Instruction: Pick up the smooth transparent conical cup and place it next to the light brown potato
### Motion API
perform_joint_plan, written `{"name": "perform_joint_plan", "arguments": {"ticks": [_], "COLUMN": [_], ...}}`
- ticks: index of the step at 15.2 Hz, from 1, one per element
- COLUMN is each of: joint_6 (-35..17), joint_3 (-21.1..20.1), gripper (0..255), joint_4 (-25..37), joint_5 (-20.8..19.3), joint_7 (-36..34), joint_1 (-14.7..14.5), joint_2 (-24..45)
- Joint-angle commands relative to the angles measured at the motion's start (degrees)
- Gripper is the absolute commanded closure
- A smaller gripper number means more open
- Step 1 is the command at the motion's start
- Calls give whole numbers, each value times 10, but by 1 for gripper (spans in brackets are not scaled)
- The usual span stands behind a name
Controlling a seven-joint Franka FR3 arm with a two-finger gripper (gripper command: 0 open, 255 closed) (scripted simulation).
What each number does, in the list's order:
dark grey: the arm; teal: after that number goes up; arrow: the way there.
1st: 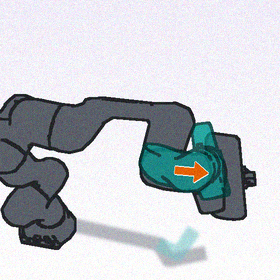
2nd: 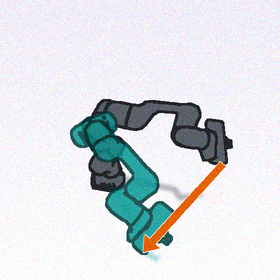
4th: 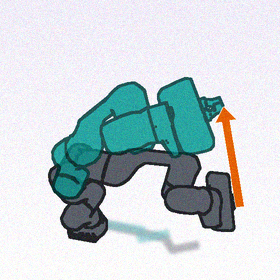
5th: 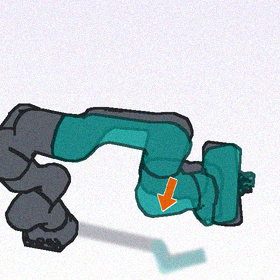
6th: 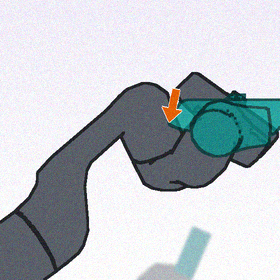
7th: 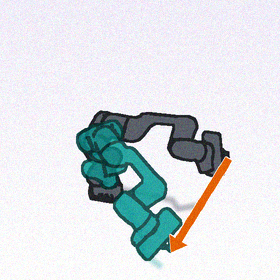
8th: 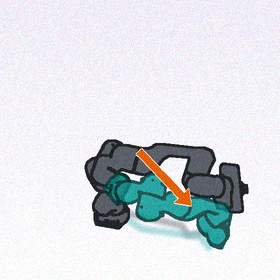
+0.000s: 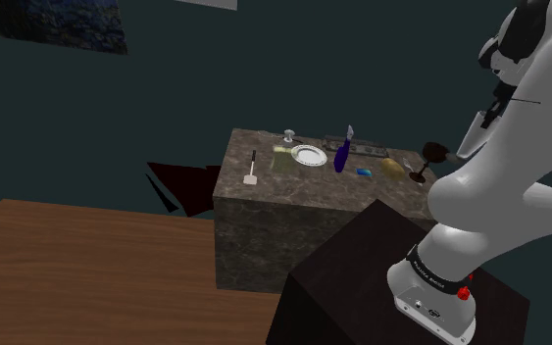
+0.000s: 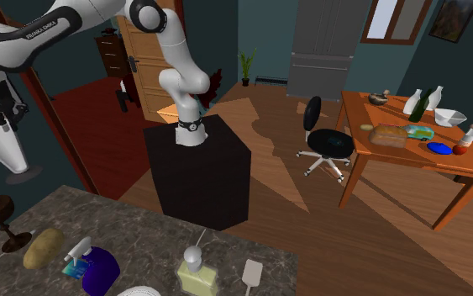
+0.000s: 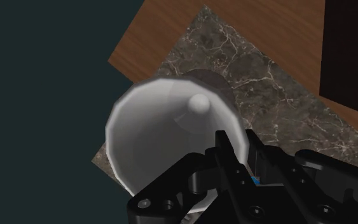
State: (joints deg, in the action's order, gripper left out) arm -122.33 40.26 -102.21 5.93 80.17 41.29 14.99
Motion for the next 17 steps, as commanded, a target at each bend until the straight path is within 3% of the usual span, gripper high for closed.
{"name": "perform_joint_plan", "arguments": {"ticks": [1, 17], "joint_6": [-16, -121], "joint_3": [-1, -24], "gripper": [255, 255], "joint_4": [-12, -72], "joint_5": [3, 51], "joint_7": [1, 26], "joint_1": [0, 18], "joint_2": [4, 60]}}
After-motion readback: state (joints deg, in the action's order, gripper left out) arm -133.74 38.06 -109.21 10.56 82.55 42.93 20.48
